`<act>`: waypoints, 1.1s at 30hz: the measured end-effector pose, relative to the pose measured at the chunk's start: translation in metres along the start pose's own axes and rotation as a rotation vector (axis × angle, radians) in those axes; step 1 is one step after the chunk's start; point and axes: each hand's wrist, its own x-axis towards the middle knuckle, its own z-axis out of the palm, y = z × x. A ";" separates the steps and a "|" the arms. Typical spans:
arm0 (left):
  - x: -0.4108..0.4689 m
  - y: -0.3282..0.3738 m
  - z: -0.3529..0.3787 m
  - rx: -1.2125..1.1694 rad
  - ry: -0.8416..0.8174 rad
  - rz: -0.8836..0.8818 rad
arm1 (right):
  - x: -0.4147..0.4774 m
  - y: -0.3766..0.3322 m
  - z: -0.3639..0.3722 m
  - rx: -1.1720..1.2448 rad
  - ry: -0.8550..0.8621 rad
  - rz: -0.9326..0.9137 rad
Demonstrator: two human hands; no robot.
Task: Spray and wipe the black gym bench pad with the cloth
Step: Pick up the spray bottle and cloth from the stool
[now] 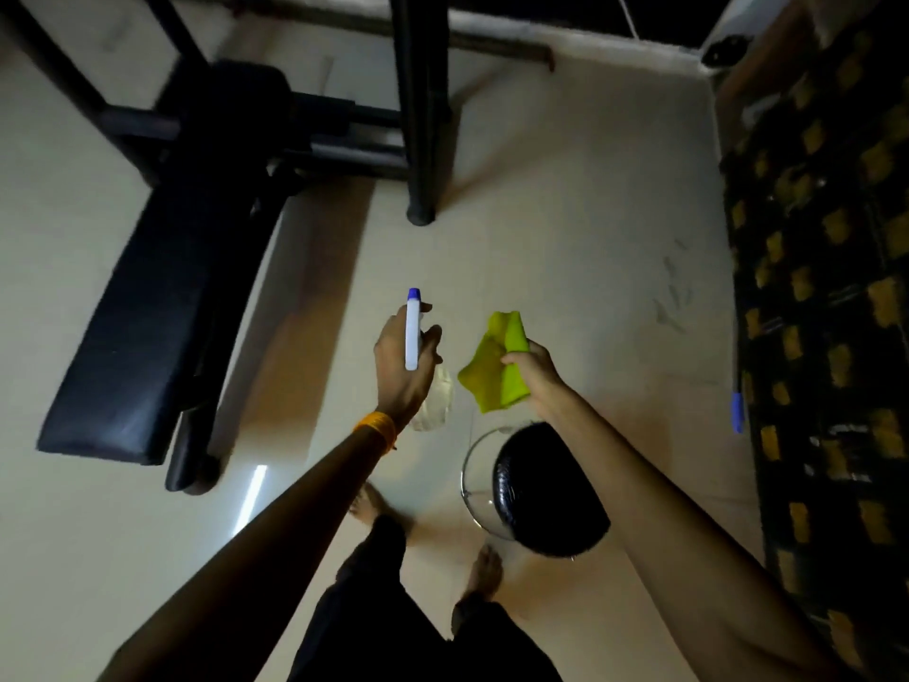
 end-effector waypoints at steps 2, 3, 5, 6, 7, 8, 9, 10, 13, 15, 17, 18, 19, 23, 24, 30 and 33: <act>0.030 -0.008 -0.032 -0.001 0.092 0.013 | 0.012 -0.027 0.047 -0.041 -0.034 -0.026; 0.046 -0.013 -0.048 -0.001 0.141 0.018 | 0.020 -0.040 0.071 -0.063 -0.073 -0.041; 0.076 -0.021 -0.080 0.017 0.212 0.011 | 0.038 -0.064 0.117 -0.091 -0.122 -0.066; 0.090 -0.025 -0.096 0.032 0.226 0.002 | 0.044 -0.077 0.141 -0.098 -0.136 -0.077; 0.105 -0.029 -0.112 0.049 0.233 -0.007 | 0.050 -0.089 0.164 -0.099 -0.153 -0.081; 0.119 -0.031 -0.128 0.055 0.245 -0.025 | 0.059 -0.102 0.186 -0.104 -0.176 -0.079; 0.133 -0.035 -0.143 0.060 0.264 -0.040 | 0.068 -0.115 0.207 -0.118 -0.194 -0.085; 0.148 -0.040 -0.157 0.069 0.290 -0.047 | 0.077 -0.128 0.228 -0.125 -0.202 -0.093; 0.192 -0.052 -0.196 0.050 0.355 -0.094 | 0.102 -0.167 0.285 -0.174 -0.263 -0.100; 0.223 -0.063 -0.217 0.047 0.417 -0.106 | 0.124 -0.193 0.321 -0.206 -0.303 -0.102; 0.254 -0.068 -0.234 0.033 0.471 -0.121 | 0.149 -0.220 0.356 -0.235 -0.350 -0.119; 0.267 -0.071 -0.241 0.023 0.498 -0.122 | 0.162 -0.232 0.373 -0.249 -0.370 -0.129; 0.280 -0.075 -0.247 0.019 0.531 -0.121 | 0.173 -0.244 0.390 -0.273 -0.392 -0.134; 0.328 -0.091 -0.271 0.032 0.680 -0.149 | 0.217 -0.287 0.457 -0.384 -0.491 -0.145; 0.340 -0.097 -0.278 0.017 0.718 -0.162 | 0.228 -0.295 0.475 -0.419 -0.517 -0.137; 0.398 -0.126 -0.306 0.020 0.880 -0.257 | 0.275 -0.326 0.574 -0.613 -0.641 -0.130; 0.420 -0.151 -0.324 0.029 0.931 -0.285 | 0.299 -0.327 0.623 -0.711 -0.681 -0.124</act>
